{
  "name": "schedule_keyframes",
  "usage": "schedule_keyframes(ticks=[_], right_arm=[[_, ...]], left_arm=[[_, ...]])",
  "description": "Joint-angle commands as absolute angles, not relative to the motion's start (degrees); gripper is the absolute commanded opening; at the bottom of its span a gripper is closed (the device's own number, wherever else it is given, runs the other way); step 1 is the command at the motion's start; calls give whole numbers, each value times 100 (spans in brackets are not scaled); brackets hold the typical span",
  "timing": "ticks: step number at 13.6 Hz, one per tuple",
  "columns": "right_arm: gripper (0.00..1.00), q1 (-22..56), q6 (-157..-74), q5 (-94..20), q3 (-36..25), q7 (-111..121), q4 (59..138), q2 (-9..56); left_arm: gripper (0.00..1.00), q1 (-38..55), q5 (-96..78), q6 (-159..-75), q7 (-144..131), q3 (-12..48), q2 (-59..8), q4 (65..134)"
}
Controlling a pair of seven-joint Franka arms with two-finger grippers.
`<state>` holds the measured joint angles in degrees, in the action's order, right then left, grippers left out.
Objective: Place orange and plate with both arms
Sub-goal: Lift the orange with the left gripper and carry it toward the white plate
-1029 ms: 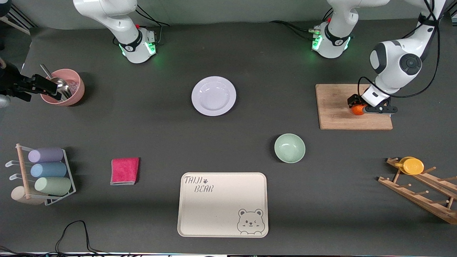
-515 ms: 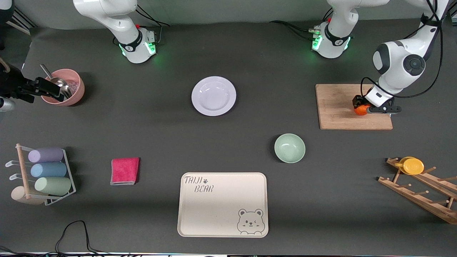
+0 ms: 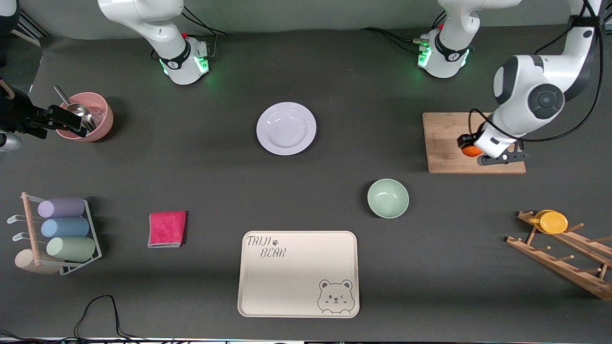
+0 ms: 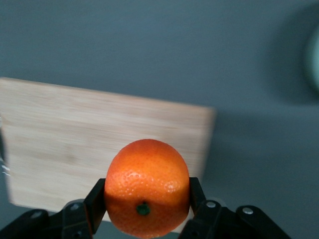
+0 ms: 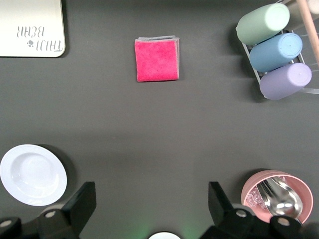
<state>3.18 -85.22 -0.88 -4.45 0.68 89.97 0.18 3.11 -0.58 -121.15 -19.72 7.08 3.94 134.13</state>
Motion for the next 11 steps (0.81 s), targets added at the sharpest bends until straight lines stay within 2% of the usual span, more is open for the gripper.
schedule_keyframes(ticks=[1, 5, 7, 9, 11], right_arm=[[100, 299, -8350, -263, -404, 18, 8789, 158], [100, 272, -8350, -825, -431, 17, 8789, 202], [100, 290, -8341, -1071, -431, 26, 8798, 342], [100, 299, -8158, -1116, -404, 26, 8798, 492], [100, 290, -8034, -1414, -413, 27, 8789, 720]], left_arm=[[0, 281, -465, -11900, -3545, 1815, 308, 13026], [0, 438, -414, -12111, -6190, 3029, 150, 12754], [0, 815, -387, -12033, -7438, 3505, -34, 12325], [0, 1403, -47, -12120, -8433, 3674, -638, 11745], [0, 1966, 665, -12347, -9242, 3683, -1682, 10833]])
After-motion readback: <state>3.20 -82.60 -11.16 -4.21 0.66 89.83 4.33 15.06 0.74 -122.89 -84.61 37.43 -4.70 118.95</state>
